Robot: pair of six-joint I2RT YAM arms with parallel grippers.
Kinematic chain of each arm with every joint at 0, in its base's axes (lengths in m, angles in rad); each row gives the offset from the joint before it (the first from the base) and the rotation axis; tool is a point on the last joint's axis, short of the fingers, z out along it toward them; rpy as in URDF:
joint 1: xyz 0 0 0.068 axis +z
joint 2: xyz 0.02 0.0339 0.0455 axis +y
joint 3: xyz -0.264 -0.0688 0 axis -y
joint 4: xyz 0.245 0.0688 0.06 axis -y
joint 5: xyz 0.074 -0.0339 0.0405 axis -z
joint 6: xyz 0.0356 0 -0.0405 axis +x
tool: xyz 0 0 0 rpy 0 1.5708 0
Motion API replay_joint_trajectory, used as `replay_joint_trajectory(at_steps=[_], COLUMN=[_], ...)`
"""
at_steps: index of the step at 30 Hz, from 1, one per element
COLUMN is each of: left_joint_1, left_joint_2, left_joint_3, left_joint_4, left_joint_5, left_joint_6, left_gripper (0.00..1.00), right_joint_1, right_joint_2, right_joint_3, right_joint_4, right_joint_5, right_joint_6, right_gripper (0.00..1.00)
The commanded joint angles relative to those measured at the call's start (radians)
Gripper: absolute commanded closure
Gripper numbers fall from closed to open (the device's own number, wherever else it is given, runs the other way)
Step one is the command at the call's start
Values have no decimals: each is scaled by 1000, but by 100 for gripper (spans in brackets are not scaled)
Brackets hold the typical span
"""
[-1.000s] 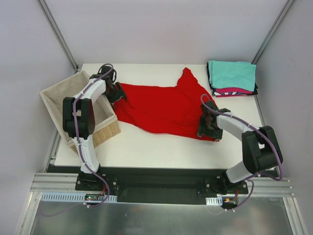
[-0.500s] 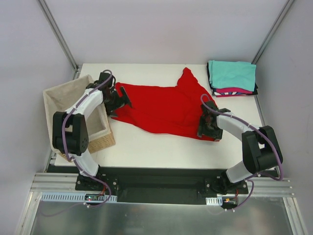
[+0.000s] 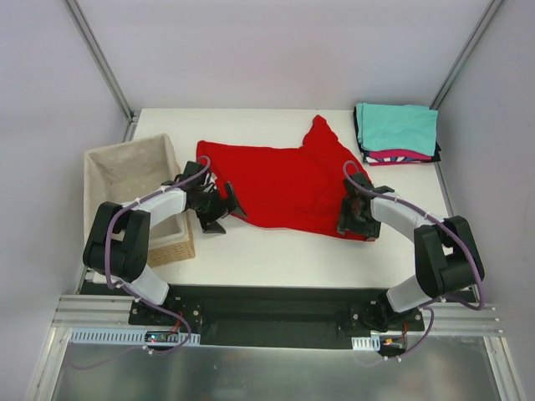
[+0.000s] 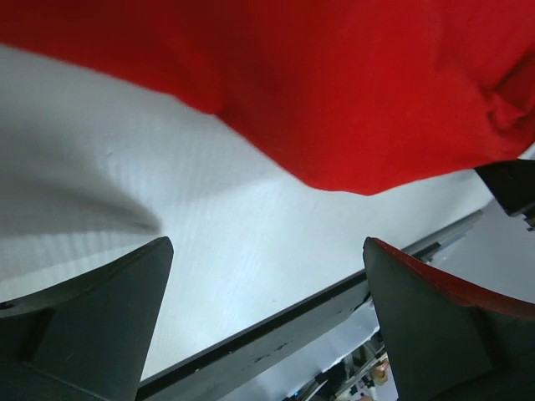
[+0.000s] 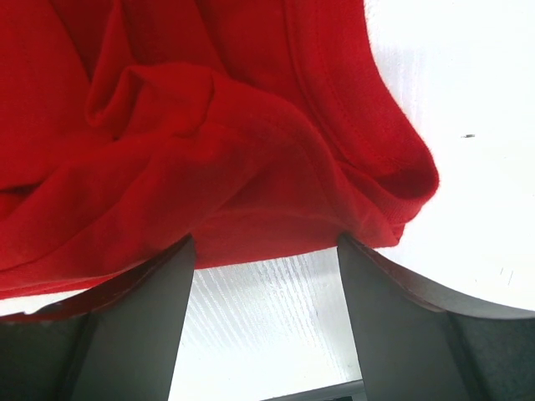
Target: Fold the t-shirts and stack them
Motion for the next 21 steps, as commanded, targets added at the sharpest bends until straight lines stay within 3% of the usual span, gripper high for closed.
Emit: replay_joint_trajectory(at_steps=[1,8,16,18,21], left_joint_1=[-44,-122,-124,-122,-122], left_joint_2=[16,-36,-199,-248,-309], left_joint_3=[-6,216,280,263,275], left_joint_4=[193,187,83,62,-93], left_joint_5=[180,227,215,173,-13], left_joint_6=[-17,-18,10,13,46], left_gripper=[2,4,2,2,2], right_joint_1=[7,14,25,30,31], right_joint_2=[-11,9,10,7,-13], right_joint_3=[-16,-3,-1,-3,-16], right_joint_4=[-20,-27,-22,-22,-17], right_joint_5=[16,24,30,36,40], right_joint_6=[3,1,0,1,0], right_gripper=[27,27,27,27,27])
